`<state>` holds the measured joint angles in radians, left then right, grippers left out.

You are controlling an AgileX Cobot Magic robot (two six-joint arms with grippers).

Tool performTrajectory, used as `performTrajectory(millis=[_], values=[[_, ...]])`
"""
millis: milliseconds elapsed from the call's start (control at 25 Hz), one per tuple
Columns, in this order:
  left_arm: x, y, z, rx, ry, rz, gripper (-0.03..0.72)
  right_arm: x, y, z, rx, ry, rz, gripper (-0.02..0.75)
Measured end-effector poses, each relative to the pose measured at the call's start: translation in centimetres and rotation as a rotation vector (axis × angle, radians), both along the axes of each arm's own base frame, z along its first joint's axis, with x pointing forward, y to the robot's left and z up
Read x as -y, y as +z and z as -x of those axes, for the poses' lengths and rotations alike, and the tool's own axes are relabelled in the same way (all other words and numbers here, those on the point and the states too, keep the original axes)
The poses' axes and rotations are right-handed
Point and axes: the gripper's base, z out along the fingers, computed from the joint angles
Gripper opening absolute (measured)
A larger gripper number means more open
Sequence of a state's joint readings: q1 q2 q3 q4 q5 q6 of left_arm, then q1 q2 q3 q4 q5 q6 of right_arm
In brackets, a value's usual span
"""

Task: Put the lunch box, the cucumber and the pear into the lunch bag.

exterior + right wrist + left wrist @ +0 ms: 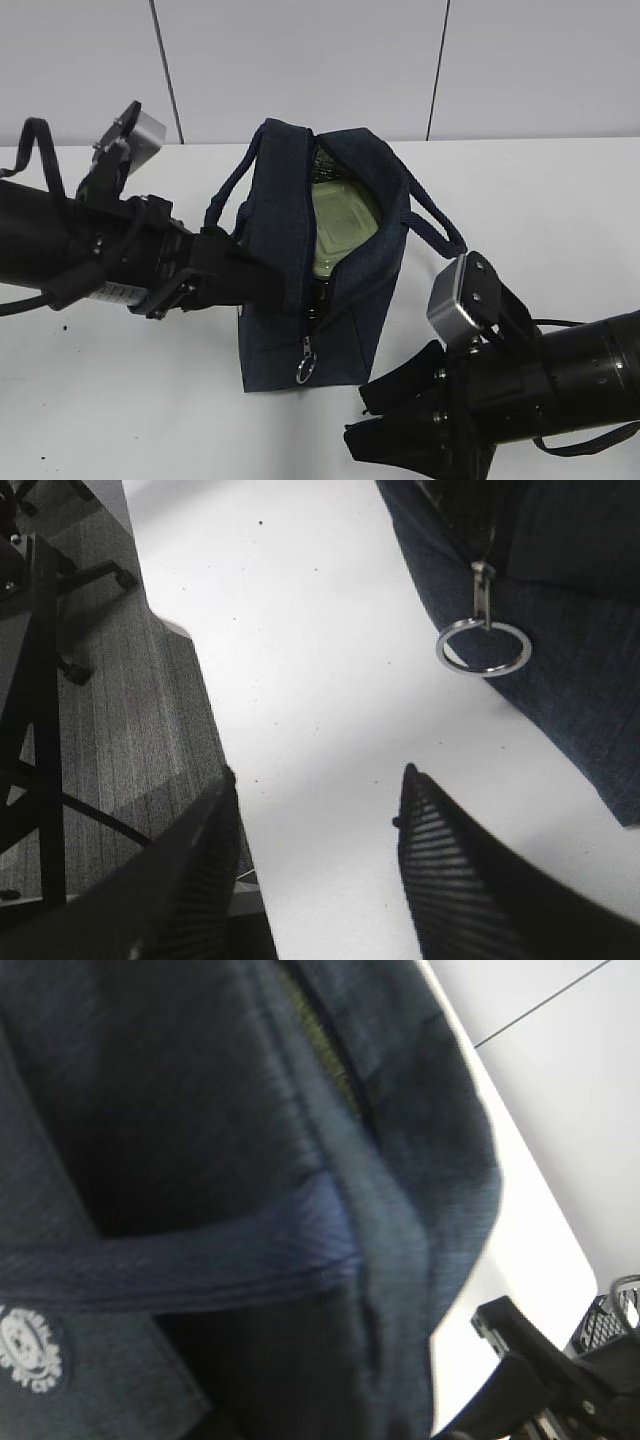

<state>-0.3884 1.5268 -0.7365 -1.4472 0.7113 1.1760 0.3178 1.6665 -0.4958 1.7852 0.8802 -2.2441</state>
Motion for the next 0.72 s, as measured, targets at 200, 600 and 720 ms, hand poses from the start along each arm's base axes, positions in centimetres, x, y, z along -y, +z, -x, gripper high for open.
performTrajectory(millis=[200, 600, 720], values=[[0.2, -0.9, -0.4, -0.036, 0.016, 0.001, 0.207, -0.2, -0.5, -0.6, 0.064, 0.042, 0.020, 0.402], [0.4, -0.2, -0.9, -0.029, 0.045, 0.040, 0.018, -1.1, -0.8, -3.4, 0.136, 0.063, 0.027, 0.399], [0.6, 0.2, -1.2, -0.018, 0.042, 0.053, 0.015, -1.2, -1.4, -3.8, 0.141, 0.075, 0.036, 0.399]])
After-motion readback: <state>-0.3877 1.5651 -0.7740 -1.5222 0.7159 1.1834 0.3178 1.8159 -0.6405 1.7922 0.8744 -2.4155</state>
